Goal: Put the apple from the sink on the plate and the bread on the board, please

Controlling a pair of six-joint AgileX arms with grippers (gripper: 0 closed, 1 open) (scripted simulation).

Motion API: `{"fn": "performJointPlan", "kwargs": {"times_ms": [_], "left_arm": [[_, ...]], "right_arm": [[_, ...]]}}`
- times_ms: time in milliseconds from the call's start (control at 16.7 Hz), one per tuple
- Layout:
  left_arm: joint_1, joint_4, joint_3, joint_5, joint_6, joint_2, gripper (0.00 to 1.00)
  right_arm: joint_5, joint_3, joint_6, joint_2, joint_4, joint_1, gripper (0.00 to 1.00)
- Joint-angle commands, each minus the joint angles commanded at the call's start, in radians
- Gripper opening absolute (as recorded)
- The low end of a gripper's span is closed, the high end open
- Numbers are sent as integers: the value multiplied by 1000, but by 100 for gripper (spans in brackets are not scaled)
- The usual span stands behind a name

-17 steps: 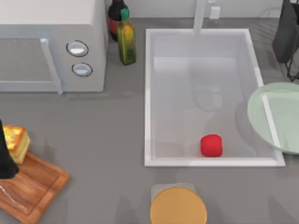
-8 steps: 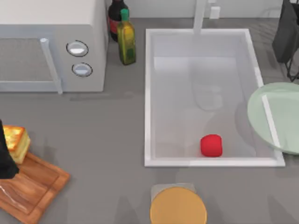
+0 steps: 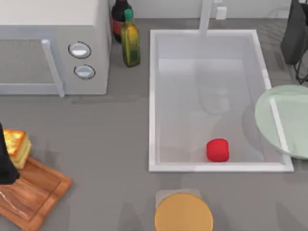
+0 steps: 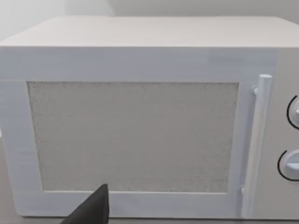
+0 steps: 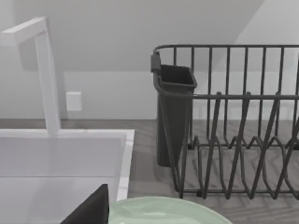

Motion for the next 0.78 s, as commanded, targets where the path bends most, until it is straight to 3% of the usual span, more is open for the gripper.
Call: {"fn": "performJointPlan", "kwargs": {"times_ms": [420, 780], "left_arm": [[0, 0, 0, 0, 0, 0, 100], [0, 0, 0, 0, 0, 0, 100]], "right_arm": [[0, 57, 18, 62, -38, 17, 100], [1, 385, 118, 462, -255, 114, 100]]}}
